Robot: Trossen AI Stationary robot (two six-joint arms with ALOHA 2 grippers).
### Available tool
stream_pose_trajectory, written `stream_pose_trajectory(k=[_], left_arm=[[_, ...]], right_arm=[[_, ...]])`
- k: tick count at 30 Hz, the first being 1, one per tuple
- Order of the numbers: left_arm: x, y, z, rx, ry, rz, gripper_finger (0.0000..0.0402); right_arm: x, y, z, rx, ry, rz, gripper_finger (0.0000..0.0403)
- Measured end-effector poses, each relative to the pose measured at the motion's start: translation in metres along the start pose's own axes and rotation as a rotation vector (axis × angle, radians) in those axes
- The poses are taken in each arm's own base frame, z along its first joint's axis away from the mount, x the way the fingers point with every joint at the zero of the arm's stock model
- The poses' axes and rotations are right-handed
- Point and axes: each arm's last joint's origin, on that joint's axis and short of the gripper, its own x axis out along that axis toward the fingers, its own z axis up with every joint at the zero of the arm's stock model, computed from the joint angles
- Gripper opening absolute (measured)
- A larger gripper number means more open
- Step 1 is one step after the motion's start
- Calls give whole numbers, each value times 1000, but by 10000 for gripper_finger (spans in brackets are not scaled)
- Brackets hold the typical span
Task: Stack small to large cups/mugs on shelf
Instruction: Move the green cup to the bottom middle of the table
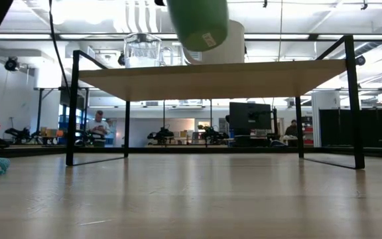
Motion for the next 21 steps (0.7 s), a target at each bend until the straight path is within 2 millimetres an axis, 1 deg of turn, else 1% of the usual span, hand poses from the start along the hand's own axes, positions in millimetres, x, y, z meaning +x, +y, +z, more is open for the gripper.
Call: stream_pose_trajectory(k=[7, 12, 16, 19, 21], left_arm=[[0, 0, -2, 1, 18, 6, 0], [0, 1, -1, -6, 13, 6, 0], [-1, 7, -2, -24, 31, 18, 0], [-2, 12, -2, -39, 42, 34, 0], [-3, 16, -2, -49, 45, 42, 0]], right_arm=[[2, 0, 2, -35, -8, -18, 105], [2, 1, 1, 34, 1, -16, 105], [1, 5, -4, 92, 60, -40, 105], [-5, 10, -9, 109, 100, -83, 105], [-9, 15, -8, 113, 82, -98, 105]])
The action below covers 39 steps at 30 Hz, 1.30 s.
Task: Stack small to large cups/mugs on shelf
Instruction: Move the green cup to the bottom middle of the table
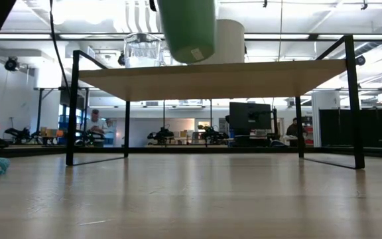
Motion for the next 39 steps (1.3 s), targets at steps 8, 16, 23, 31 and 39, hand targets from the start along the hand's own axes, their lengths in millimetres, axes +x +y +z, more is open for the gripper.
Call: stream_pose_trajectory(k=[8, 16, 23, 31, 39], left_arm=[[-2, 8, 8, -66, -61, -15, 0], [-2, 1, 11, -46, -84, -90, 0], [-2, 2, 10, -49, -82, -81, 0], [-2, 2, 11, -82, -87, -68, 0], [-1, 2, 9, -85, -75, -59, 0]], right_arm=[[-1, 6, 6, -121, -62, 8, 105], [7, -3, 9, -171, -60, -4, 105], [7, -2, 9, -183, -59, -6, 104], [14, -3, 8, -195, -38, -51, 89], [17, -1, 7, -118, -36, -48, 92]])
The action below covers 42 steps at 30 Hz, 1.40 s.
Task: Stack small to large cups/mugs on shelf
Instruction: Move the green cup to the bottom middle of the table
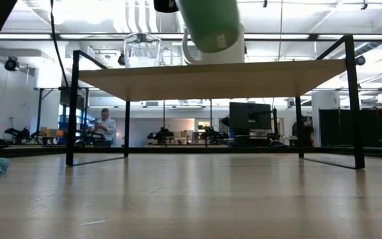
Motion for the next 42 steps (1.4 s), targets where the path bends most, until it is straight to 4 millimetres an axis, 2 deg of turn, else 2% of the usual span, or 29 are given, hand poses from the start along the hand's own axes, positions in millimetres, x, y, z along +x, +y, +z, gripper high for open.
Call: stream_pose_trajectory(k=[5, 9, 16, 19, 25, 30, 36, 38, 42], left_arm=[[2, -4, -10, -12, 85, 18, 0], [12, -17, -17, 20, 114, 9, 0], [51, -29, -8, 12, 20, -143, 0], [65, -27, -9, -33, 23, -148, 0], [88, -18, -19, -107, 93, -111, 0], [107, -20, -25, -144, 99, -111, 0], [129, -33, -31, -131, 115, -116, 0], [130, -38, -31, -115, 98, -117, 0], [115, -44, -24, -111, 42, -130, 0]], right_arm=[[-10, 3, -3, 78, 23, 6, 100], [-15, 11, -6, 120, 62, 18, 102], [-23, 32, -14, 194, 145, 63, 93], [-29, 42, -15, 265, 151, 75, 88], [-45, 61, -16, 293, 125, 103, 82], [-50, 70, -17, 279, 115, 110, 84], [-60, 71, -19, 269, 93, 123, 79], [-62, 70, -20, 258, 89, 124, 81], [-65, 69, -21, 228, 80, 127, 84]])
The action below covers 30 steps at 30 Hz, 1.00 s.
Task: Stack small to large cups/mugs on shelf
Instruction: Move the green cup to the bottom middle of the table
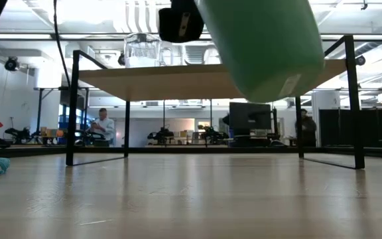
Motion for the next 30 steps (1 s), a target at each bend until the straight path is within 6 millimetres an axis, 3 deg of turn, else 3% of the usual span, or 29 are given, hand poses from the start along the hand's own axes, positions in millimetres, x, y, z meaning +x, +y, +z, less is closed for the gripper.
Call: stream_pose_trajectory(k=[18, 30], left_arm=[[15, -18, -20, -26, -10, 87, 0], [40, -7, -43, -83, 47, 191, 0]], right_arm=[[-7, -3, -2, 2, -16, 5, 83], [-7, -3, -2, 0, -16, 5, 82]])
